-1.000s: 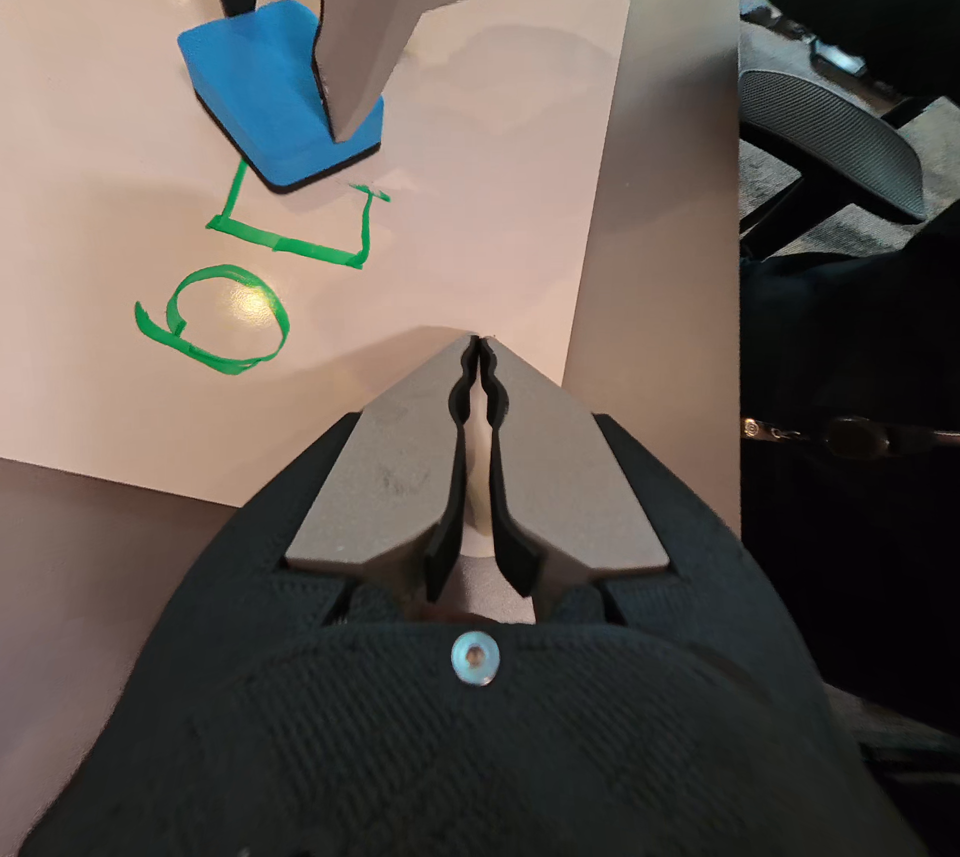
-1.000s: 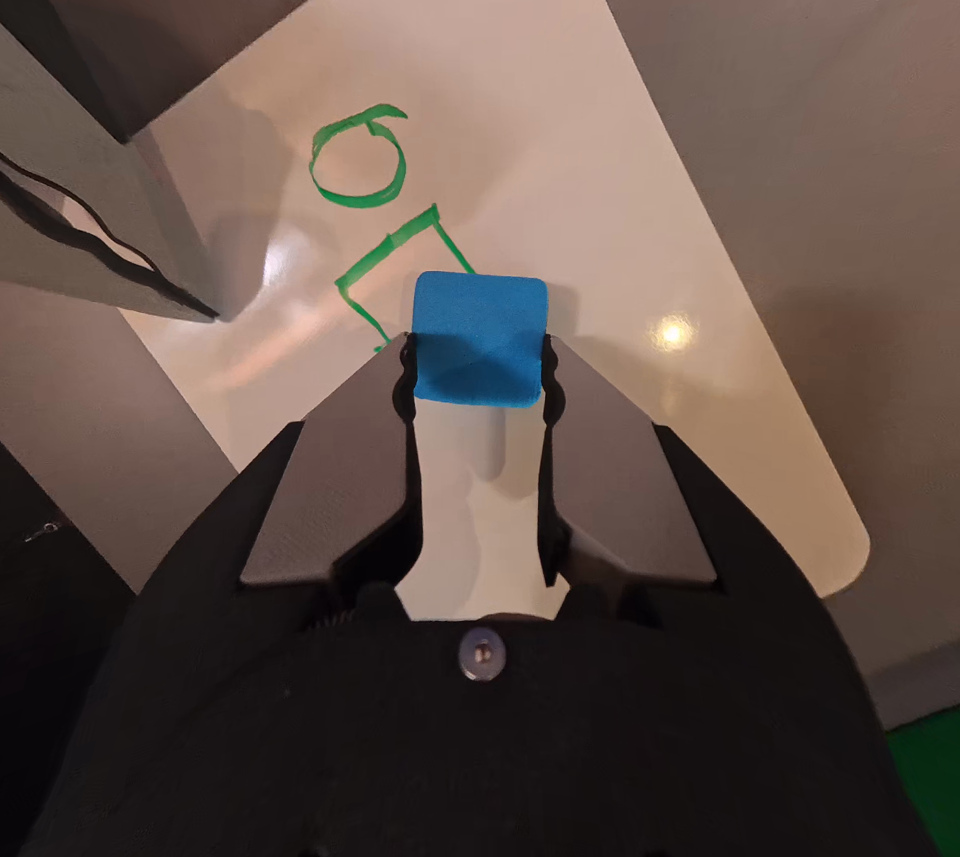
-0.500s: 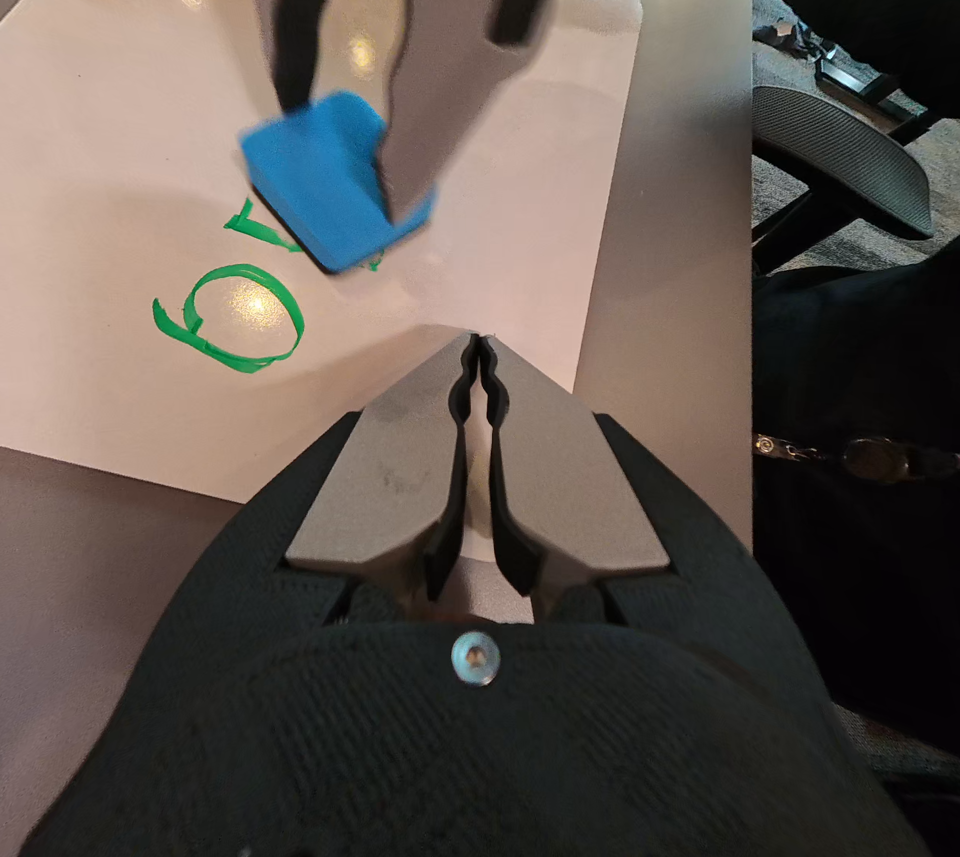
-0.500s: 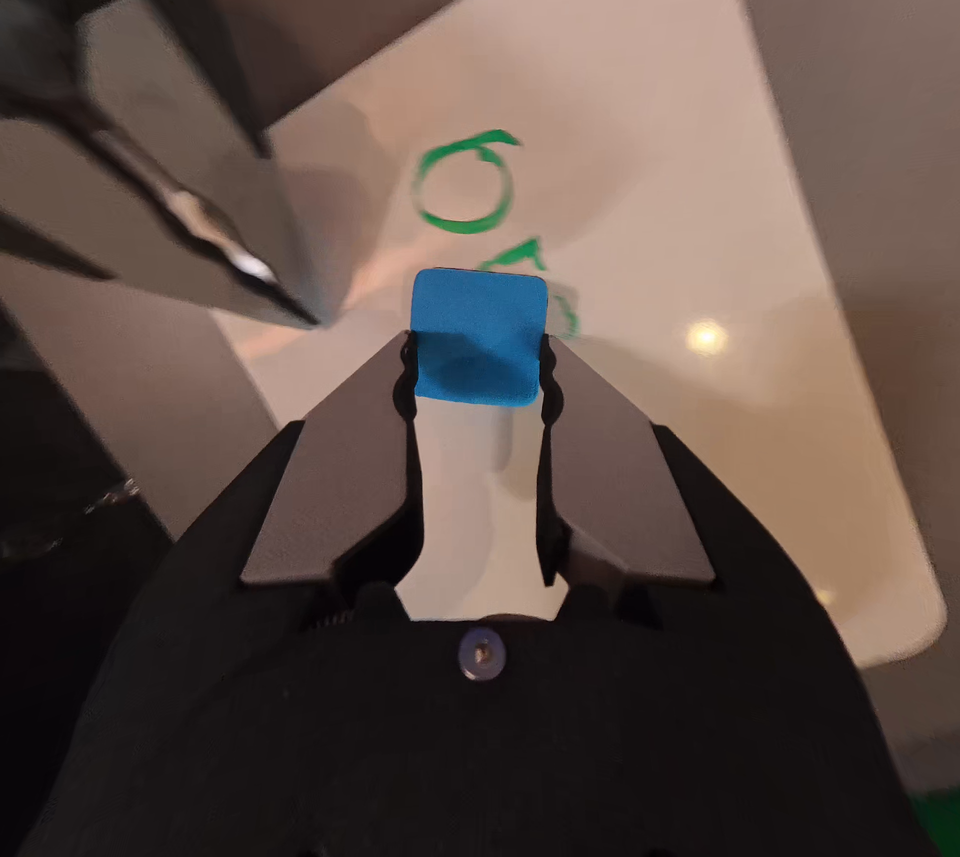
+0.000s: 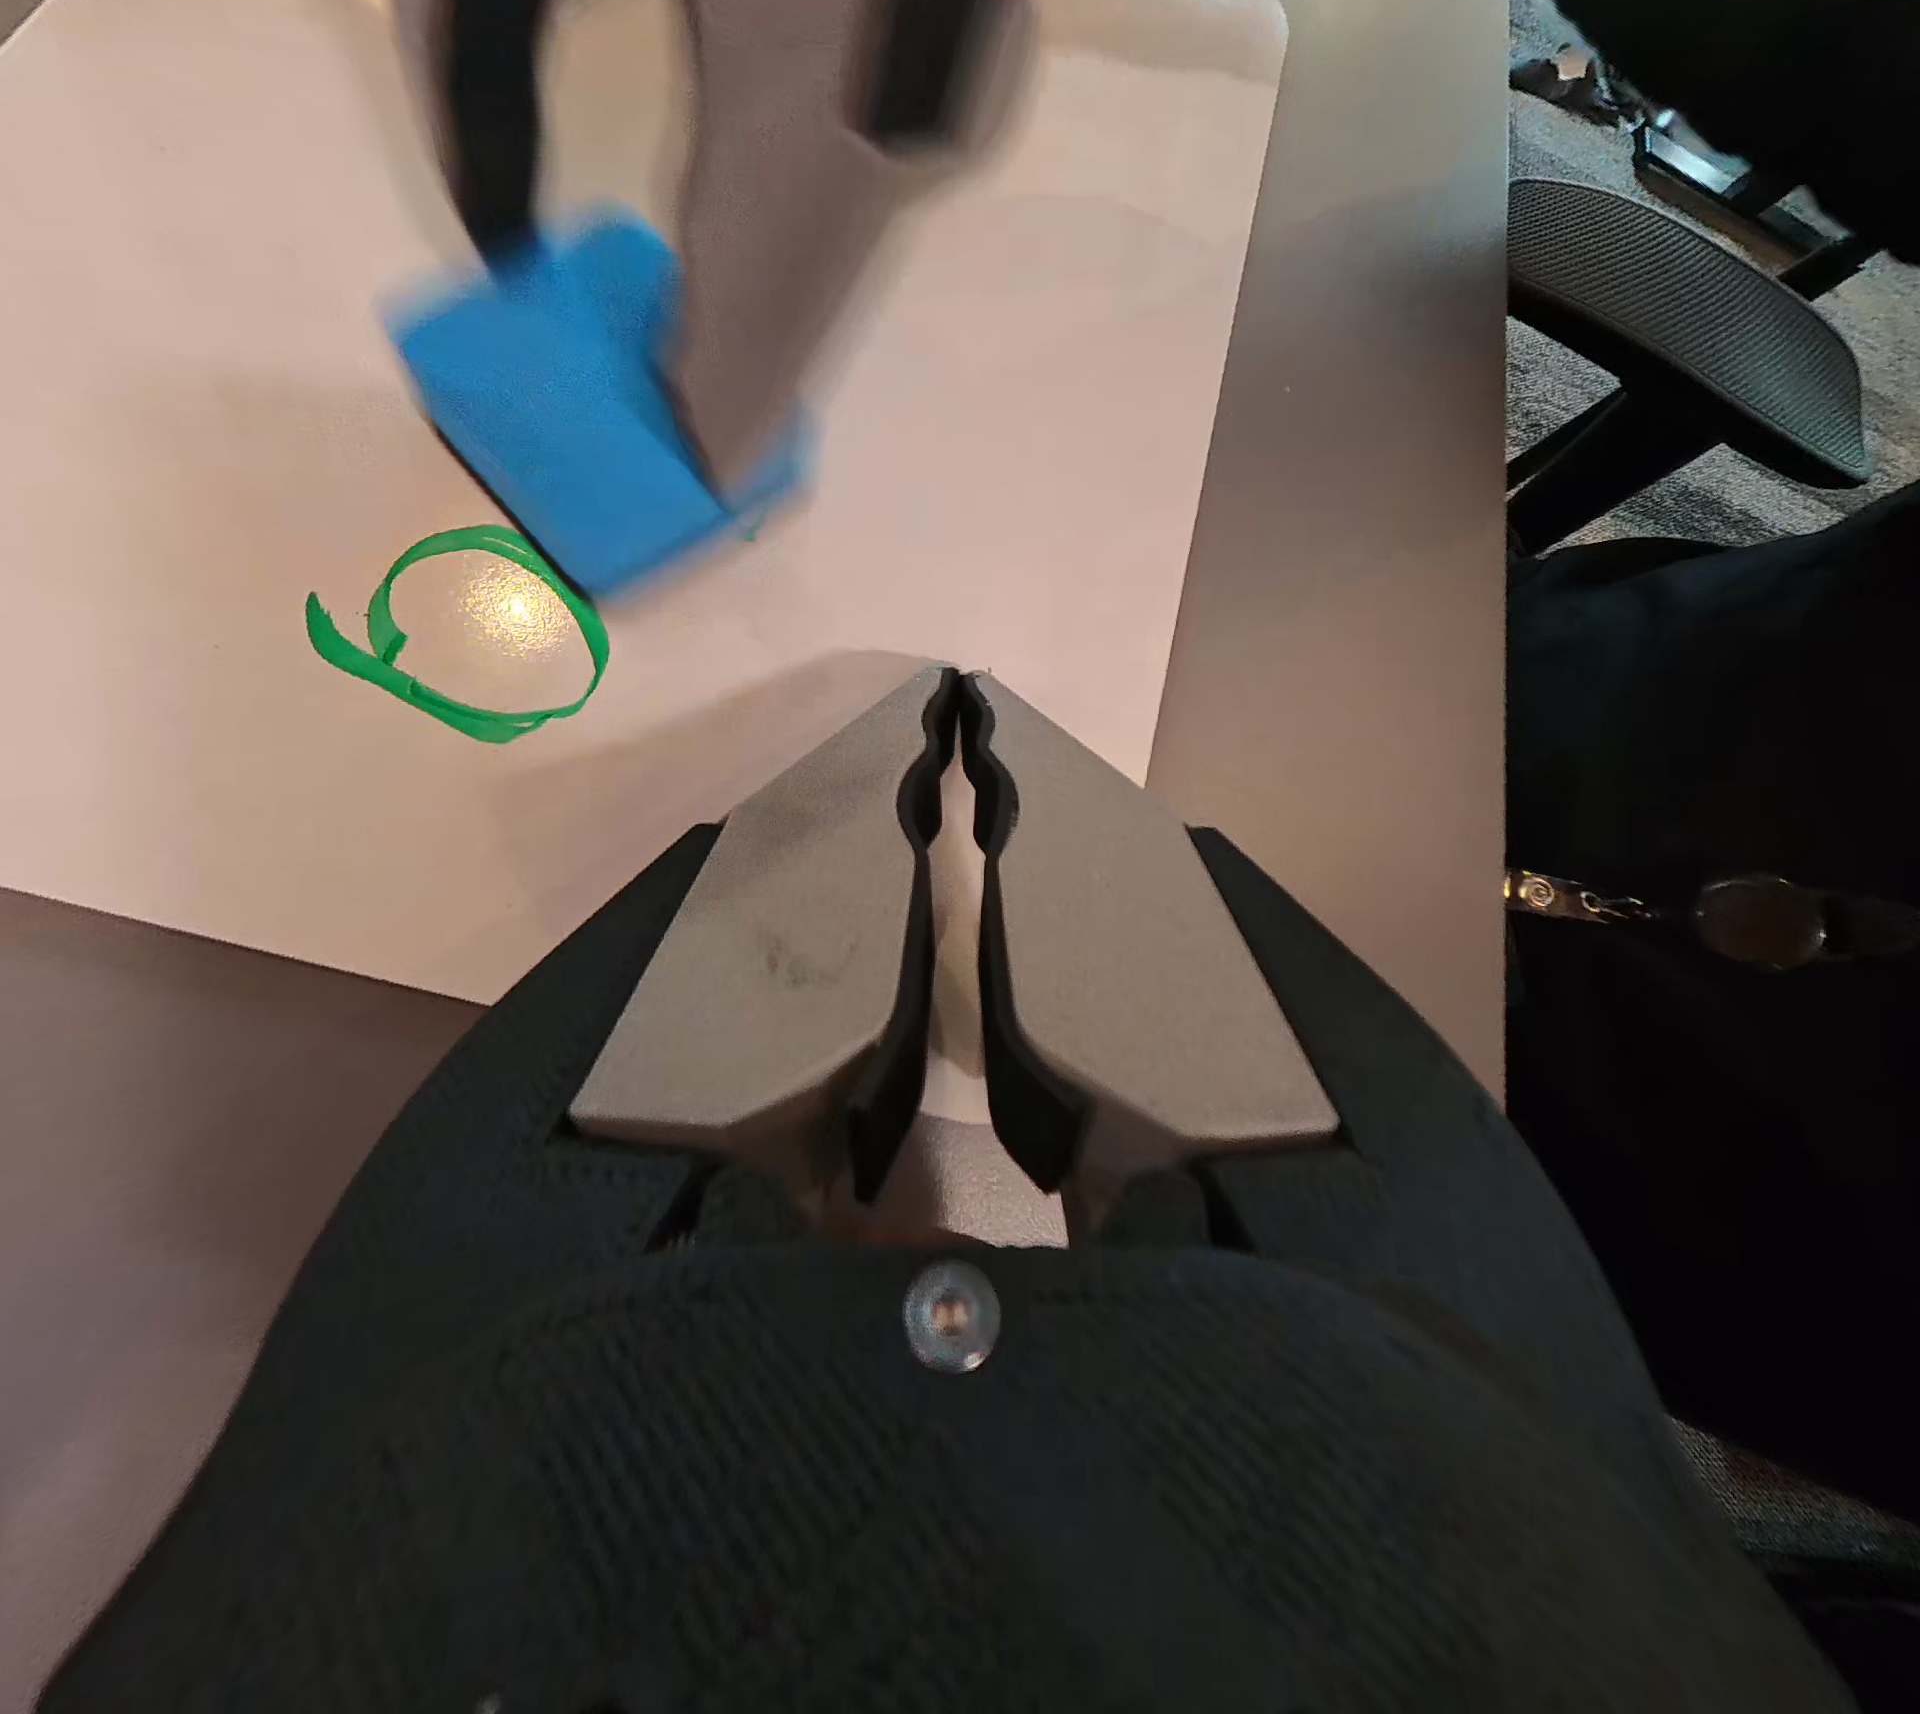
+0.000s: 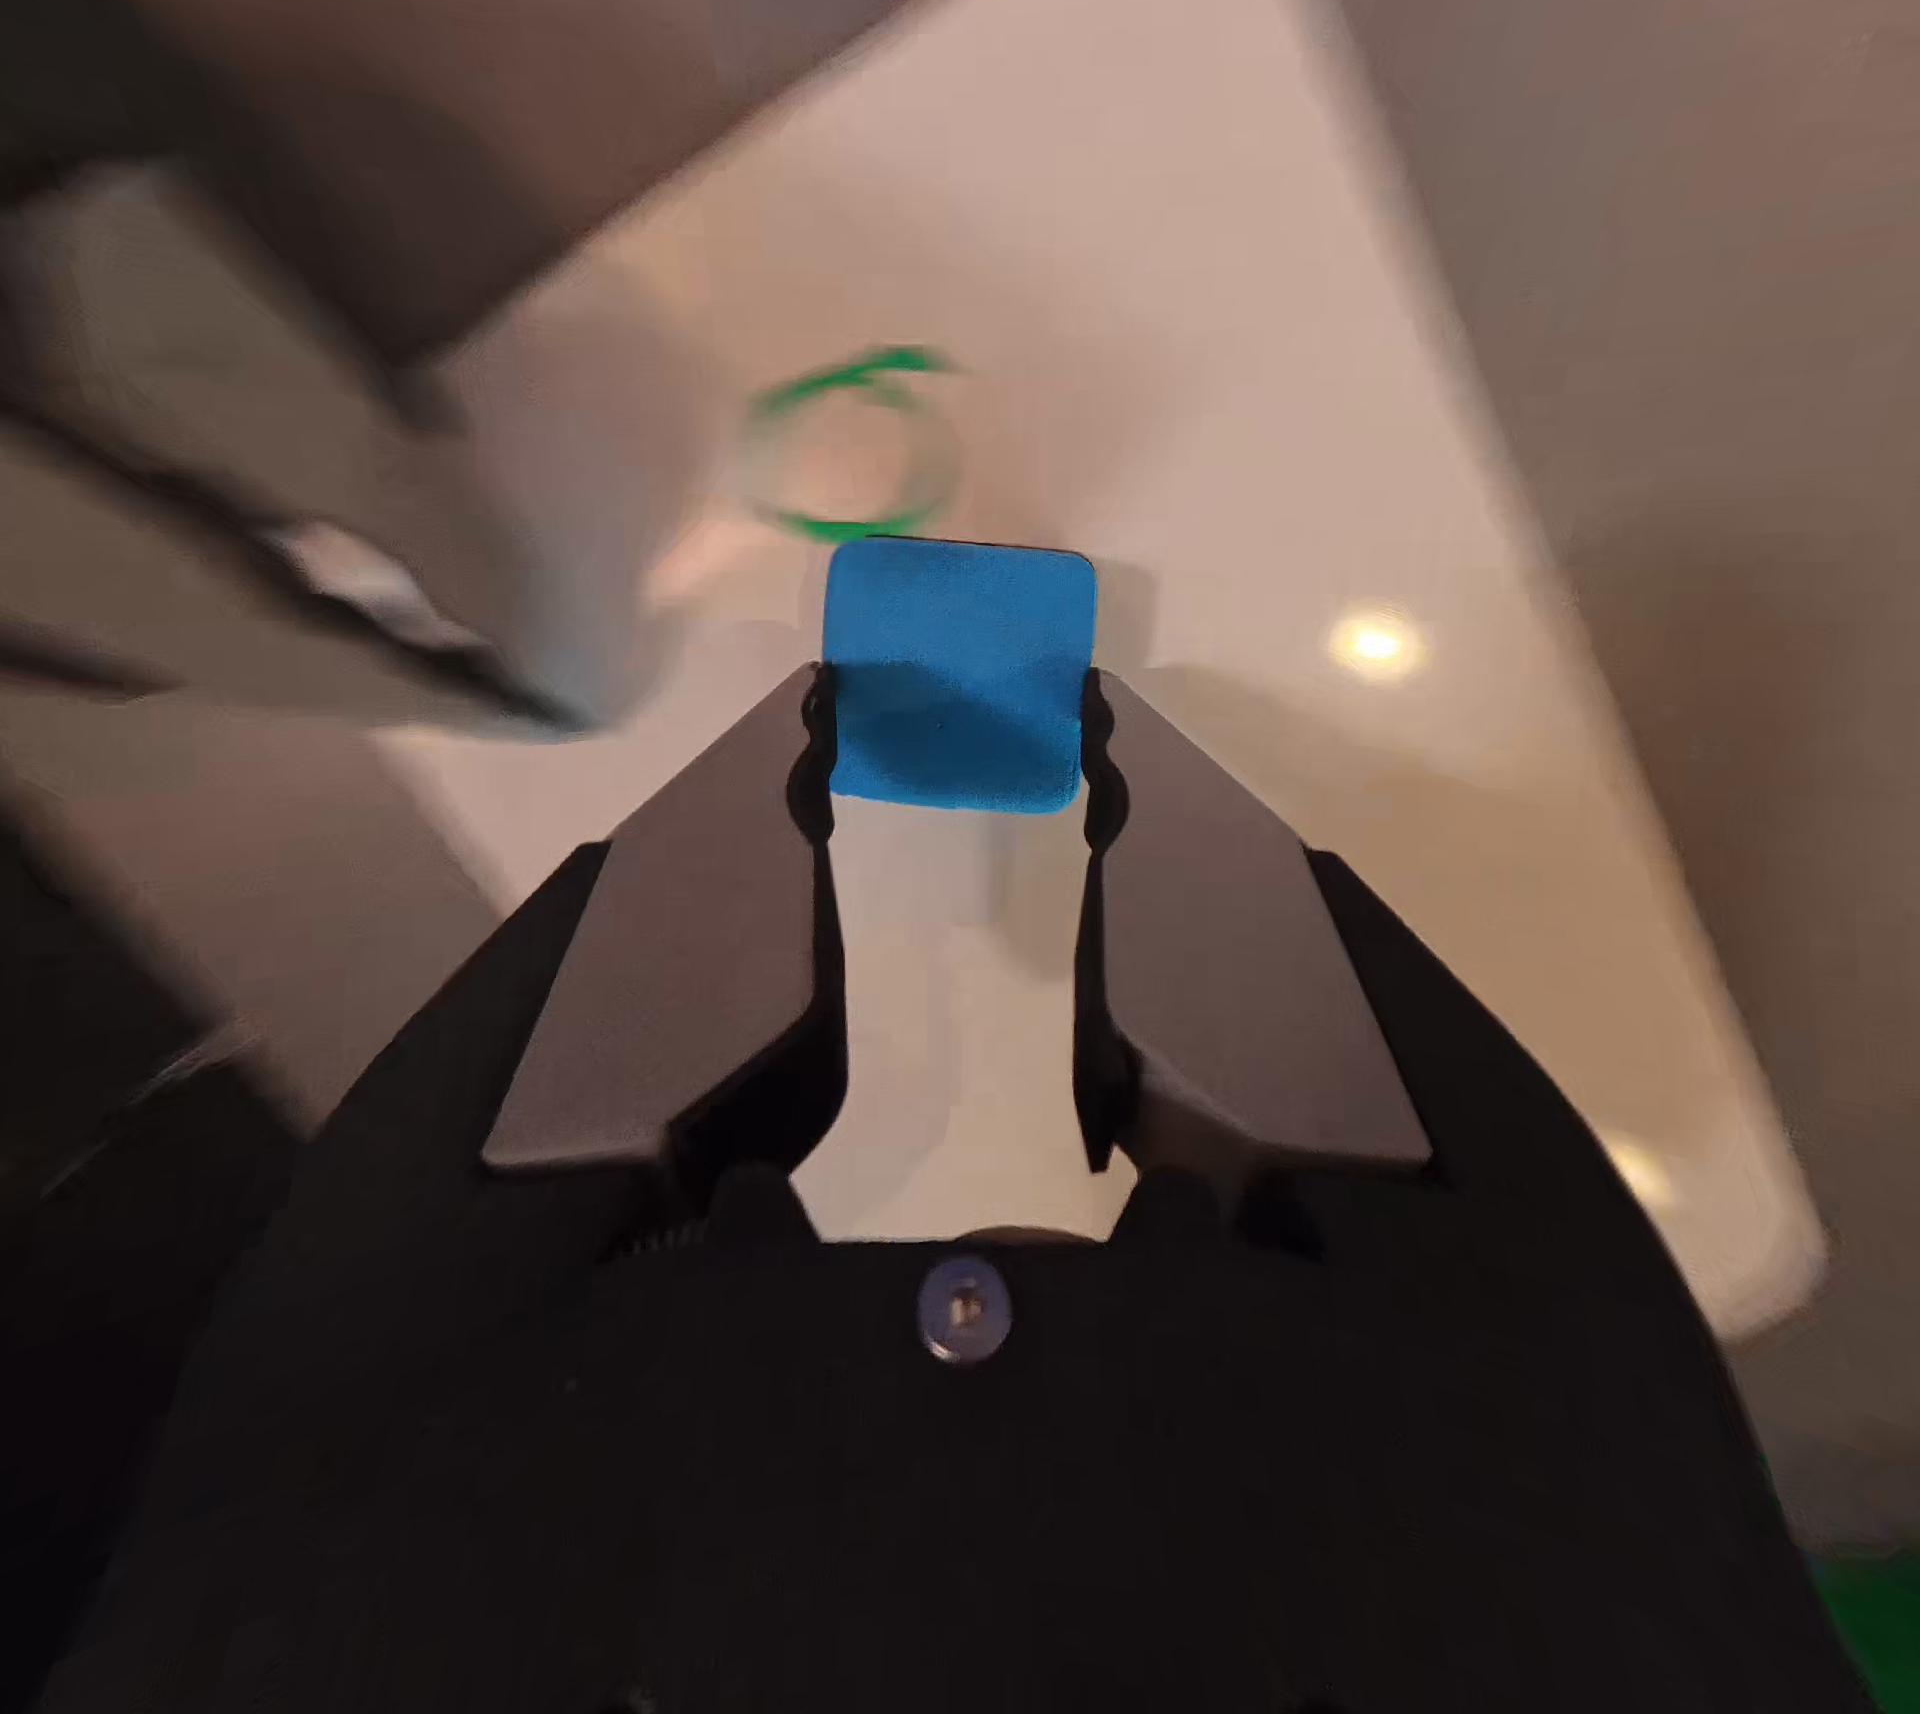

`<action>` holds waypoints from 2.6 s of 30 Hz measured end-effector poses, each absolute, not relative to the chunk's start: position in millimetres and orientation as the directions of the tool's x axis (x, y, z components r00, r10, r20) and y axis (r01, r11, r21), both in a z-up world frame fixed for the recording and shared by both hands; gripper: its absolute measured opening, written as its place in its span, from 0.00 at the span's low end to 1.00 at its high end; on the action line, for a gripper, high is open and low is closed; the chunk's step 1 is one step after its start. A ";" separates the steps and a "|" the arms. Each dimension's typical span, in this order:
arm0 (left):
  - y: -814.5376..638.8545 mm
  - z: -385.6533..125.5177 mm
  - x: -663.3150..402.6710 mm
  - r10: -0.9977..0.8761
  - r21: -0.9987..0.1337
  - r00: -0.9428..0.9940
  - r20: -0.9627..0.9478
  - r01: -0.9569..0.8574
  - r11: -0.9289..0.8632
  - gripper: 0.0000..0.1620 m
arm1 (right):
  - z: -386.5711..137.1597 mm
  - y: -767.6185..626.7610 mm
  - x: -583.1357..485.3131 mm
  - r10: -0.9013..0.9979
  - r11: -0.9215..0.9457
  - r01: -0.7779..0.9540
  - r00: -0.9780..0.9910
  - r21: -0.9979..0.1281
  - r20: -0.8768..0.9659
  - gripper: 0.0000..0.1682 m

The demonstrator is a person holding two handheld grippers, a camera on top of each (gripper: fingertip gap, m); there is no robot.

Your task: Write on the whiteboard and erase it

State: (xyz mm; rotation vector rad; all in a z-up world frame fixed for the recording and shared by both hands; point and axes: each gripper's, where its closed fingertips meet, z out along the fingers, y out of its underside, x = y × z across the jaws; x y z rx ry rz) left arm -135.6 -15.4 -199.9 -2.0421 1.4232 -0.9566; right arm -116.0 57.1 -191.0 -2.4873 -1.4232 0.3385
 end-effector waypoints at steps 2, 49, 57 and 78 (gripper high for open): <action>-15.4 -199.8 -135.8 -0.936 -0.711 0.217 0.277 -0.609 -0.352 0.00 | -191.7 44.2 -125.4 0.890 -0.452 0.830 0.444 -0.326 -0.102 0.26; -15.7 -199.3 -136.8 -0.936 -0.712 0.216 0.279 -0.607 -0.352 0.00 | -193.6 75.3 -158.8 0.884 -0.464 0.842 0.457 -0.275 -0.093 0.26; -16.7 -199.4 -136.9 -0.937 -0.711 0.211 0.280 -0.610 -0.350 0.00 | -194.1 58.0 -130.3 0.877 -0.480 0.846 0.466 -0.233 -0.116 0.27; -14.7 -199.1 -137.2 -0.934 -0.712 0.222 0.282 -0.604 -0.358 0.00 | -192.4 42.1 -71.5 0.848 -0.530 0.816 0.506 -0.231 -0.158 0.27</action>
